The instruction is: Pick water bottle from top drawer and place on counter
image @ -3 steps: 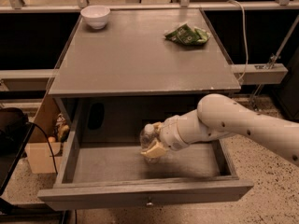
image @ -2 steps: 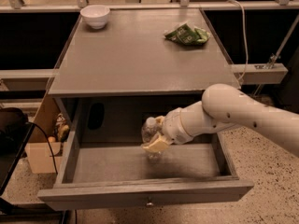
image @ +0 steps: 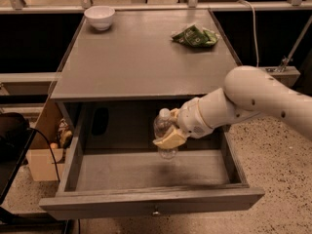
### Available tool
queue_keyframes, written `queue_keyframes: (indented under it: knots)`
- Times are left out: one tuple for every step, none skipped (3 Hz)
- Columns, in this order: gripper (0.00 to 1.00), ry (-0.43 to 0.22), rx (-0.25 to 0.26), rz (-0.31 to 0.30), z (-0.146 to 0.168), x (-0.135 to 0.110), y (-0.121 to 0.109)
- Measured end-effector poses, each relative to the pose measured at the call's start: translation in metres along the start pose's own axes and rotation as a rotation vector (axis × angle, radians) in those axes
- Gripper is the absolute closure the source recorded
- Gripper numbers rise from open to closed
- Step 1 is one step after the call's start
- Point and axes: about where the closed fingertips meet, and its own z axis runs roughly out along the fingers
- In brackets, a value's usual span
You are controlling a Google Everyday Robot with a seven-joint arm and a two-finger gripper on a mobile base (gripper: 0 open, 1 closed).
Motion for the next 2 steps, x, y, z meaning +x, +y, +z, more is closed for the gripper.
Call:
queue_keyframes:
  knots:
    - [1.00, 0.014, 0.009, -0.009, -0.039, -0.031, -0.004]
    - [1.00, -0.014, 0.036, -0.035, -0.085, -0.084, -0.004]
